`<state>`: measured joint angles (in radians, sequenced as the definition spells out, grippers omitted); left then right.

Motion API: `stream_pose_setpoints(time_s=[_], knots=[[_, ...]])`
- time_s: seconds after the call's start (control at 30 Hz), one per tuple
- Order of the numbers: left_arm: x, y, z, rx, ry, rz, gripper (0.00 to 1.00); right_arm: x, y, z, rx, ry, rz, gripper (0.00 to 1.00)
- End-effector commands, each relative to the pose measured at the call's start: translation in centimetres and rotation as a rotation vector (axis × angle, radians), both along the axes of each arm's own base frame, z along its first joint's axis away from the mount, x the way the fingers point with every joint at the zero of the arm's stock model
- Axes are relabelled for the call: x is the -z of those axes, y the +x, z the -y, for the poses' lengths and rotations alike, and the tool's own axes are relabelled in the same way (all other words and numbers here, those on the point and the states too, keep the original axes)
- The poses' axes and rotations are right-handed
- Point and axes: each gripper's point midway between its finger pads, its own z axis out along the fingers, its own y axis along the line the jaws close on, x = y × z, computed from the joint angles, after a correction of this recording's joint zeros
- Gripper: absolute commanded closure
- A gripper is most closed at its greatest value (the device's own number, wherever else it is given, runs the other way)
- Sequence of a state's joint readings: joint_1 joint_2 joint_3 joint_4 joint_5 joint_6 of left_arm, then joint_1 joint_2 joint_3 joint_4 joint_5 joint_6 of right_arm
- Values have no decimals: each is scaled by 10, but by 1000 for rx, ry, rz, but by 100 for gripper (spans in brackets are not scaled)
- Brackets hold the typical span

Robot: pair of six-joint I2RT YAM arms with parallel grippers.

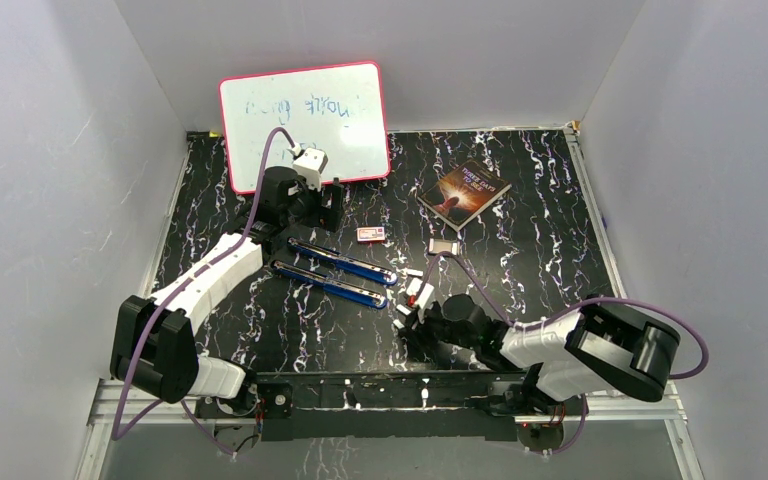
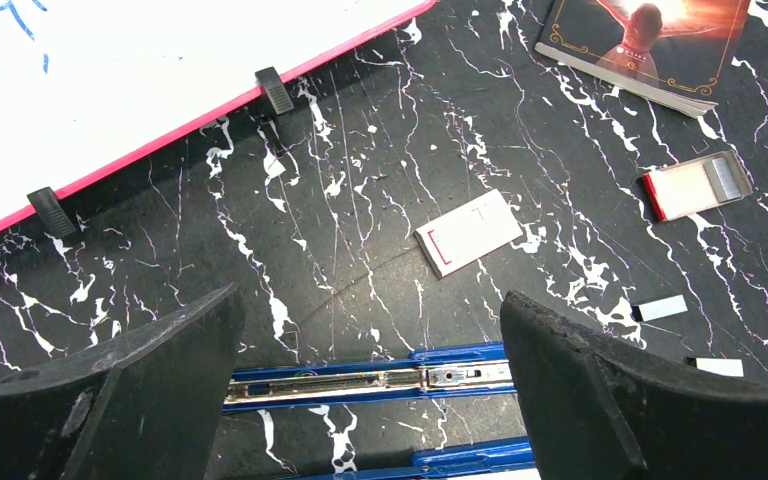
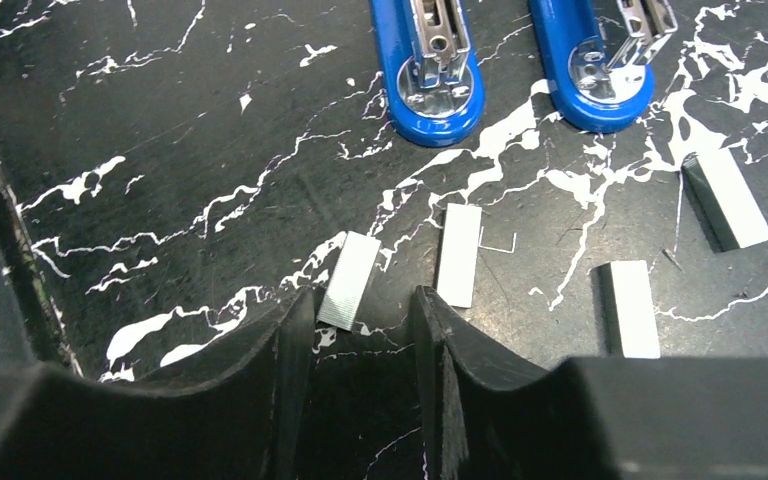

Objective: Load the staples into the stapler

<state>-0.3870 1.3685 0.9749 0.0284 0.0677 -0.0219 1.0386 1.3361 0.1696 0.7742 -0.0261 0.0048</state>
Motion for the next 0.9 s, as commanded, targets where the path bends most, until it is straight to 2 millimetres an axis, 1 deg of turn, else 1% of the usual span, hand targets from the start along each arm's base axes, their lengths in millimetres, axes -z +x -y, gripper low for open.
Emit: stream_pose_setpoints(time_s=[0.0, 0.17, 0.27, 0.33, 0.43, 0.57, 0.63, 0.7, 0.77, 0.8, 0.83, 0.87], knots=[[-14, 1, -2, 3, -14, 26, 2, 25, -4, 12, 50, -118, -36, 54], [-14, 1, -3, -1, -11, 28, 2, 27, -5, 12, 62, -135, -21, 65], [-14, 1, -3, -1, -14, 29, 2, 26, -7, 13, 50, -135, -19, 74], [-14, 1, -3, -1, -14, 26, 2, 24, -10, 10, 24, -127, -12, 78], [-14, 1, -4, -2, -13, 27, 2, 14, -16, 1, -37, -93, 3, 83], [-14, 1, -4, -8, -14, 31, 2, -9, -17, -18, -106, -32, 56, 86], [-15, 1, -5, -11, -12, 33, 2, -26, -15, -31, -138, 15, 93, 86], [-15, 1, -5, -14, -14, 37, 2, -39, -15, -47, -187, 48, 120, 86], [-15, 1, -6, -18, -13, 38, 2, -48, -15, -61, -227, 83, 140, 86], [-16, 1, -7, -20, -14, 40, 2, -45, -17, -64, -247, 86, 139, 86], [-15, 1, -7, -21, -12, 39, 2, -55, -15, -77, -269, 116, 152, 86], [-15, 1, -7, -21, -12, 39, 2, -55, -16, -84, -291, 127, 153, 86]])
